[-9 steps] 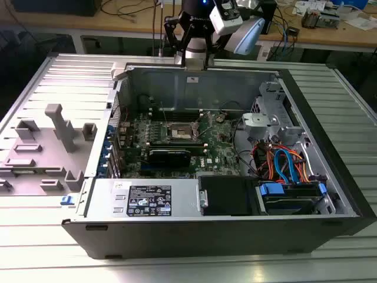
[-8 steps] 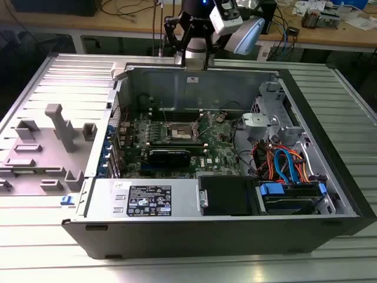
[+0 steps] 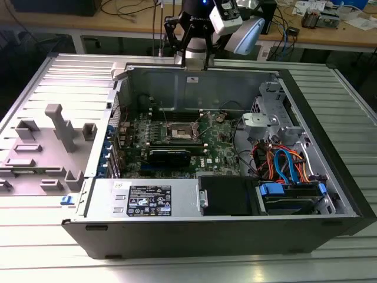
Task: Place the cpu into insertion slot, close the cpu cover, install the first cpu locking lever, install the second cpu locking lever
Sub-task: 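Place the cpu into insertion slot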
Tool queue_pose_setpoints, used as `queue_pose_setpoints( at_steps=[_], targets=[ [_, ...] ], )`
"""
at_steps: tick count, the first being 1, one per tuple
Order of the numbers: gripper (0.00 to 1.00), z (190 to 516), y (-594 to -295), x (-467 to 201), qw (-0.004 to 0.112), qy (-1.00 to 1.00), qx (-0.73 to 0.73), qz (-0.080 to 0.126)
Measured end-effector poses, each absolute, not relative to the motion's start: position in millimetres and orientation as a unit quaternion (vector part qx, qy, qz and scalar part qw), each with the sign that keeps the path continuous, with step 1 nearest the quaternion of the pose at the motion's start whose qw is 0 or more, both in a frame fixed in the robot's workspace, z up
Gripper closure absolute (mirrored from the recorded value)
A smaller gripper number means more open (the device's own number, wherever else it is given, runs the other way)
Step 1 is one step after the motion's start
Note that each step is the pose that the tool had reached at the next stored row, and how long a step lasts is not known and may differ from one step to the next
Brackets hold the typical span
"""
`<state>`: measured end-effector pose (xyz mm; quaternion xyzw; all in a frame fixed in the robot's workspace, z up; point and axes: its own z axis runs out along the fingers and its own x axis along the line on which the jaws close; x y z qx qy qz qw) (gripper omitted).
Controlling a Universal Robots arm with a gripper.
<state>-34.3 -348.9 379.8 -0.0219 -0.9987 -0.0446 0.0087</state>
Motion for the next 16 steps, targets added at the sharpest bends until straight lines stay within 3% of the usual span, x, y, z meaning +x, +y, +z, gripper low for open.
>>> queue_pose_setpoints(
  at_steps=[16],
  targets=[
    [0.46,376.2,-364.8,-34.2,0.008,-0.998,-0.044,-0.045]
  ],
)
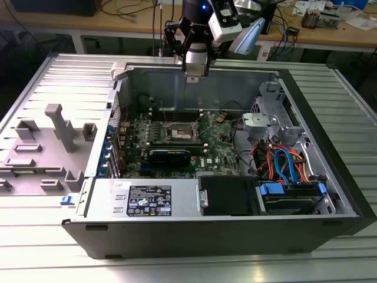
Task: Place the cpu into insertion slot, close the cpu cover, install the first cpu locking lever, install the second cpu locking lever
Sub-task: 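Place the cpu into insertion slot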
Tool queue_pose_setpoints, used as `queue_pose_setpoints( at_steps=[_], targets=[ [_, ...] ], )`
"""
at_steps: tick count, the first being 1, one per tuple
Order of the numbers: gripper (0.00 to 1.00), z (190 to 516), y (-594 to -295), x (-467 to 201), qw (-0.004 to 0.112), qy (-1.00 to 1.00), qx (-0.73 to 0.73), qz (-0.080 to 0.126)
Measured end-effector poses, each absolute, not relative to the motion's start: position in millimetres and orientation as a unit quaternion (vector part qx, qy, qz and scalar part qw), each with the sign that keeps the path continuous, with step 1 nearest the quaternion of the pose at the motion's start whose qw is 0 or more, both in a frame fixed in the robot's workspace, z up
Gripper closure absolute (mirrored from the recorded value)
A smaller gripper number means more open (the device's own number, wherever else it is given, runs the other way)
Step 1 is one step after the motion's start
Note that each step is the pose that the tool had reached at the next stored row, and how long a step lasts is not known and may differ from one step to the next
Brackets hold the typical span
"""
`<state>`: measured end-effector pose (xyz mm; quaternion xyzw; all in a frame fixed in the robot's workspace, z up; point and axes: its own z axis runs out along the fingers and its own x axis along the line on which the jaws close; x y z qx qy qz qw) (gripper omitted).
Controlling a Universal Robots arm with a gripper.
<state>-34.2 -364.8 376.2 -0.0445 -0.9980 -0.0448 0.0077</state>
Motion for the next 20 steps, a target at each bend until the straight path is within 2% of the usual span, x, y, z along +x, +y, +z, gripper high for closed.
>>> queue_pose_setpoints(
  at_steps=[11,20],
  targets=[
    [0.46,376.0,-365.3,-34.1,0.008,-0.998,-0.047,-0.045],
    [0.46,372.5,-368.4,-34.2,0.005,-0.994,-0.104,-0.043]
  ],
)
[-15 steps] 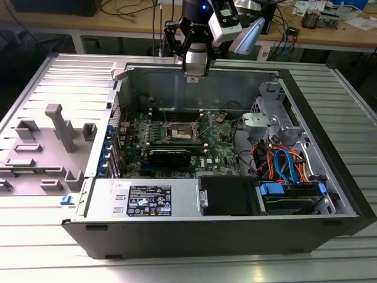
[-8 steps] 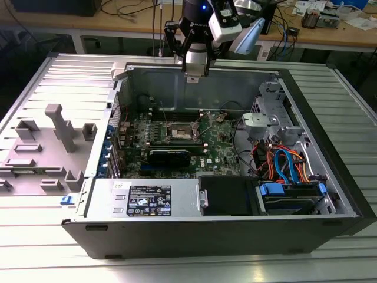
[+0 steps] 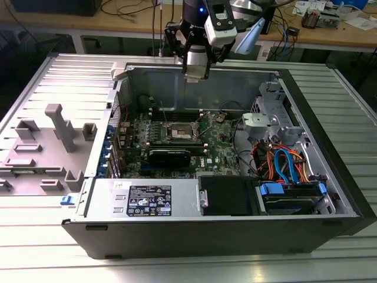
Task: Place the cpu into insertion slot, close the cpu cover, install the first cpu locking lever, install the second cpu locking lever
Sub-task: 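Place the cpu into insertion slot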
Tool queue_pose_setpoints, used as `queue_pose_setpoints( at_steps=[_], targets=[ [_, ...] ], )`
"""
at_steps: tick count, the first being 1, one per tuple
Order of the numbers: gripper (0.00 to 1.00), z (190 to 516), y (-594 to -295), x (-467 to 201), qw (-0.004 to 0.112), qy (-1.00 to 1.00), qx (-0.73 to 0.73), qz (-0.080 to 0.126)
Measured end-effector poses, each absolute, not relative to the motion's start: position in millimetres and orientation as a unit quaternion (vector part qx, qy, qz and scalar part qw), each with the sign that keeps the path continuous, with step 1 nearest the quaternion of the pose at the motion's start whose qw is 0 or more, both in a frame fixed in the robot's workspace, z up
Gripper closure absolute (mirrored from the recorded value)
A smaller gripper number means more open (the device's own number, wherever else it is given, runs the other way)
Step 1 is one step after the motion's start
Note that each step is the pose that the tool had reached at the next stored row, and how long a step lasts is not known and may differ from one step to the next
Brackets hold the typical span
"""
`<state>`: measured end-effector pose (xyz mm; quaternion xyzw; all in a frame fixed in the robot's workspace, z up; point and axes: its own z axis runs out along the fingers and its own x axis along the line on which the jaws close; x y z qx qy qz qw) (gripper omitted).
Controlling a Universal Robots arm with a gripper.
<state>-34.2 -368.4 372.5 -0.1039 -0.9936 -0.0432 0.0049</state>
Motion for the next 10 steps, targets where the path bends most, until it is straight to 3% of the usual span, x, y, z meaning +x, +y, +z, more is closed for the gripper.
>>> queue_pose_setpoints(
  at_steps=[10],
  targets=[
    [0.46,368.9,-373.6,-34.1,0.004,-0.990,-0.133,-0.043]
  ],
)
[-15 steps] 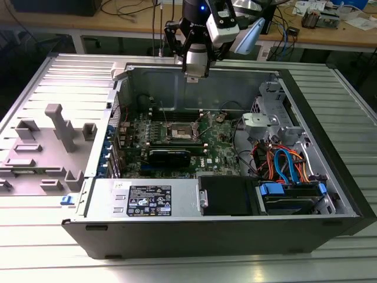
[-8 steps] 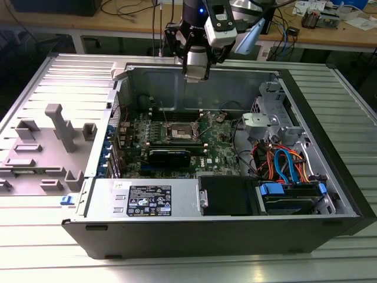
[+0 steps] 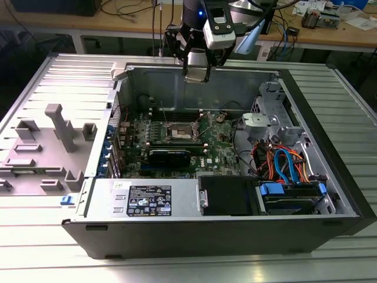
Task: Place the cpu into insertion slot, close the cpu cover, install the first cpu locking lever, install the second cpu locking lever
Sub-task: 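Place the cpu into insertion slot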
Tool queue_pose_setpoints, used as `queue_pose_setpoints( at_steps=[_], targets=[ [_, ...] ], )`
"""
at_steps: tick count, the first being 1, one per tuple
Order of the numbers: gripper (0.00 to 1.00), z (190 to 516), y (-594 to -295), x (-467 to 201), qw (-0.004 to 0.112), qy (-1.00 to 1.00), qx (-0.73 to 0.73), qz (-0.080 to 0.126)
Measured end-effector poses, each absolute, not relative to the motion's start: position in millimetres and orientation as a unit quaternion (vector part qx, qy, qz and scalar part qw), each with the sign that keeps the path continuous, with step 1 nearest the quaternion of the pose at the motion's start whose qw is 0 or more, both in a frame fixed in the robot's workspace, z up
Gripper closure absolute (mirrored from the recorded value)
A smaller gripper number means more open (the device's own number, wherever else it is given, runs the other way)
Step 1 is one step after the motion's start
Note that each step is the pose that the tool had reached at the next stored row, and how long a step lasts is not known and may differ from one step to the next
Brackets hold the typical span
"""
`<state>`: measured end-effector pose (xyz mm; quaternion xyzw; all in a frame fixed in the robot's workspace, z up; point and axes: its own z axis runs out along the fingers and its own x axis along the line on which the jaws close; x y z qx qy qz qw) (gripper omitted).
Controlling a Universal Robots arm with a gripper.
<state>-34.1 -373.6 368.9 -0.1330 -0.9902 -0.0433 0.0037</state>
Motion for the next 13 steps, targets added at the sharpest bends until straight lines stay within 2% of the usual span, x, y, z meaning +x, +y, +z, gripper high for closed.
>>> queue_pose_setpoints(
  at_steps=[13],
  targets=[
    [0.46,368.1,-373.6,-34.1,0.003,-0.987,-0.156,-0.043]
  ],
)
